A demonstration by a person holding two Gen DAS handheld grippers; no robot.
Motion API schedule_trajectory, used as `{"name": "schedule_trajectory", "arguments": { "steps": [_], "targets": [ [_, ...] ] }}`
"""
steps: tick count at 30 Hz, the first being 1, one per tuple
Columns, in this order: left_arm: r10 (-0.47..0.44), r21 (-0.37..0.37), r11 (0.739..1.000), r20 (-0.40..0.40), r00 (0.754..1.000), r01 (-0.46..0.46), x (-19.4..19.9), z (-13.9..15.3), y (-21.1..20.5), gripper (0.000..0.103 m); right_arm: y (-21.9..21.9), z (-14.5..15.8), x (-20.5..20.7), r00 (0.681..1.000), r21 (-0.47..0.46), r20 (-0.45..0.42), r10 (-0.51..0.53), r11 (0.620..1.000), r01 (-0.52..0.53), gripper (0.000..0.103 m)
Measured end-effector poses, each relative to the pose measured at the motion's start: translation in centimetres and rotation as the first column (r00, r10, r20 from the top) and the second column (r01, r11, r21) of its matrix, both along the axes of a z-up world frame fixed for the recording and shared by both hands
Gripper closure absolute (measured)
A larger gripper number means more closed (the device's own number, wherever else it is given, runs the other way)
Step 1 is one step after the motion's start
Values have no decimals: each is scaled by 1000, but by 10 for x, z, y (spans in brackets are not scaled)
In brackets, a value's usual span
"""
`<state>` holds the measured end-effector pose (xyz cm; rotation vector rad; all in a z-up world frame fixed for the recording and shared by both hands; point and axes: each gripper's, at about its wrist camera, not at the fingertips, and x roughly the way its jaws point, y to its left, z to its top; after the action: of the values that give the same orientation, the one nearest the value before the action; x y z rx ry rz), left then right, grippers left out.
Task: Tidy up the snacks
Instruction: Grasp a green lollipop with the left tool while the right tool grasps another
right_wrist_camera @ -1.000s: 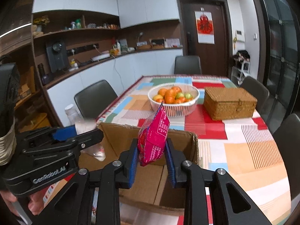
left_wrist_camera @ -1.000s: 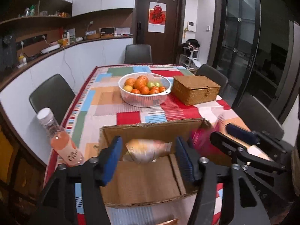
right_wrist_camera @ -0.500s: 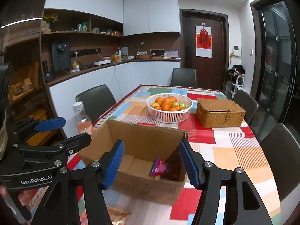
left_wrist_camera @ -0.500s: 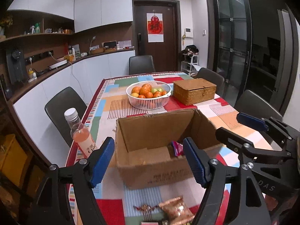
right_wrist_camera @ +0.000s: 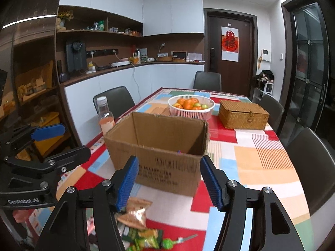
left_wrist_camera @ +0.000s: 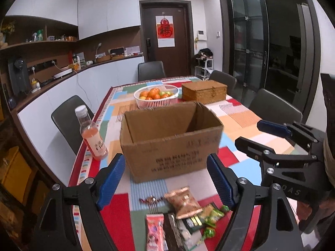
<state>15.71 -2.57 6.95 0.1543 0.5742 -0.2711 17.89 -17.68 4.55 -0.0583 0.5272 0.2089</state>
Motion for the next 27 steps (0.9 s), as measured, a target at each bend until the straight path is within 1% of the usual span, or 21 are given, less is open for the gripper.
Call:
{"name": "schedule_trajectory", "arguments": {
  "steps": [3,10,13,16,19,23,27],
  "targets": [
    [-16,4,1000,-19,1000,16,-12,-11,-5,23,-2,-6,-11,1000,-25,-18,4,1000,-5,41],
    [-56,13,998,-98,994,58,-30,-43,-14,23,-7,-30,-33,995,-66,-93,20,997,-26,41],
    [-76,29,996,-142,987,81,-36,-60,-18,23,-6,-45,-37,989,-91,-144,35,995,-48,41],
    [-87,32,995,-204,975,95,-39,-77,-21,23,-7,-58,-41,980,-112,-191,53,991,-75,41],
    [-90,29,995,-237,967,100,-44,-89,-25,23,-7,-71,-43,969,-129,-233,77,985,-110,41],
    [-98,63,991,-243,965,116,-50,-104,-34,24,-6,-85,-45,957,-166,-269,110,973,-158,41],
    [-116,99,984,-256,960,145,-54,-119,-43,24,-1,-99,-47,945,-225,-289,154,948,-223,41]
  ]
}}
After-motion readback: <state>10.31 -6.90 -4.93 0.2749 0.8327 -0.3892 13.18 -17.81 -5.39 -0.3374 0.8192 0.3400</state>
